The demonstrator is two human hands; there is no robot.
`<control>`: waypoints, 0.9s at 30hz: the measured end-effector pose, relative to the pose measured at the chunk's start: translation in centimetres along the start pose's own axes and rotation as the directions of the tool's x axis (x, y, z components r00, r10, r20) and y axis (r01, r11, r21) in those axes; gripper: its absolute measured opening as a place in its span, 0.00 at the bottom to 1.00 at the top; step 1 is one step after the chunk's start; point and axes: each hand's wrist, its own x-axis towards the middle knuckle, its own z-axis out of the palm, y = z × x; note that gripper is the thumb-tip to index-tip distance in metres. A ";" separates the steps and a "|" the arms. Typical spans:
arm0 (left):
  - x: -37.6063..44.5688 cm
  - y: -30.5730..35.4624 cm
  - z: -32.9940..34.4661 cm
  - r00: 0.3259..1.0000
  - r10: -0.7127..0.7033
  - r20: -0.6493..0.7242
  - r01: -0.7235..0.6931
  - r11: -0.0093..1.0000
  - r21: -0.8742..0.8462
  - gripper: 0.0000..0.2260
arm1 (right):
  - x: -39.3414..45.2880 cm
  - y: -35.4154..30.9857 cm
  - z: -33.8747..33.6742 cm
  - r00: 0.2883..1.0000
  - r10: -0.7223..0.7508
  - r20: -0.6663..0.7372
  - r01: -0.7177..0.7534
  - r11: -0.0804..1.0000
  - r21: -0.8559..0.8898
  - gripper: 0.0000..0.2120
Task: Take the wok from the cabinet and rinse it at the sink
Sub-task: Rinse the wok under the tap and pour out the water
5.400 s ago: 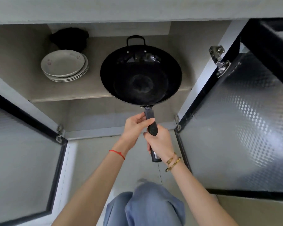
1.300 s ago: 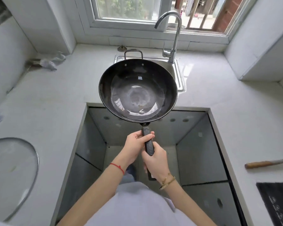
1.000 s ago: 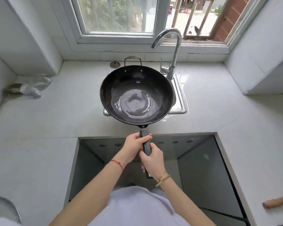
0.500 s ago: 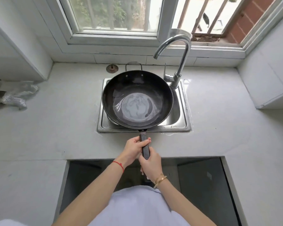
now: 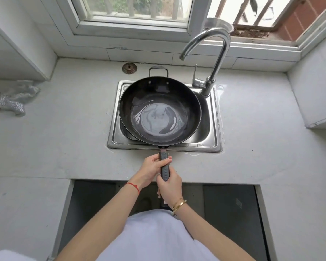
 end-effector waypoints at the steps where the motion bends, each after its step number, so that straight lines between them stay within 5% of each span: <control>1: 0.0 0.0 0.0 1.000 -0.002 0.002 0.002 1.000 -0.003 0.06 | 0.1 0.1 0.0 1.000 0.005 0.002 -0.005 1.000 0.004 0.04; 6: -0.3 0.1 0.2 1.000 -0.023 -0.007 0.022 0.999 -0.025 0.08 | 0.8 0.4 -0.1 0.998 0.026 0.052 -0.022 0.997 -0.075 0.09; 12: 0.0 0.0 0.4 0.999 -0.015 -0.041 0.016 1.000 0.019 0.12 | 2.5 0.5 -4.8 0.976 -0.121 0.180 0.185 0.896 -0.404 0.15; 20: 0.4 -0.1 0.4 0.993 0.001 -0.116 0.008 0.997 0.080 0.08 | 12.5 -3.2 -11.9 0.926 -0.375 0.044 0.365 0.857 -0.365 0.19; 27: 1.1 0.1 0.6 0.983 -0.058 -0.176 0.081 0.988 0.128 0.09 | 25.3 -11.6 -13.9 0.916 -0.402 -0.011 0.365 0.843 -0.395 0.25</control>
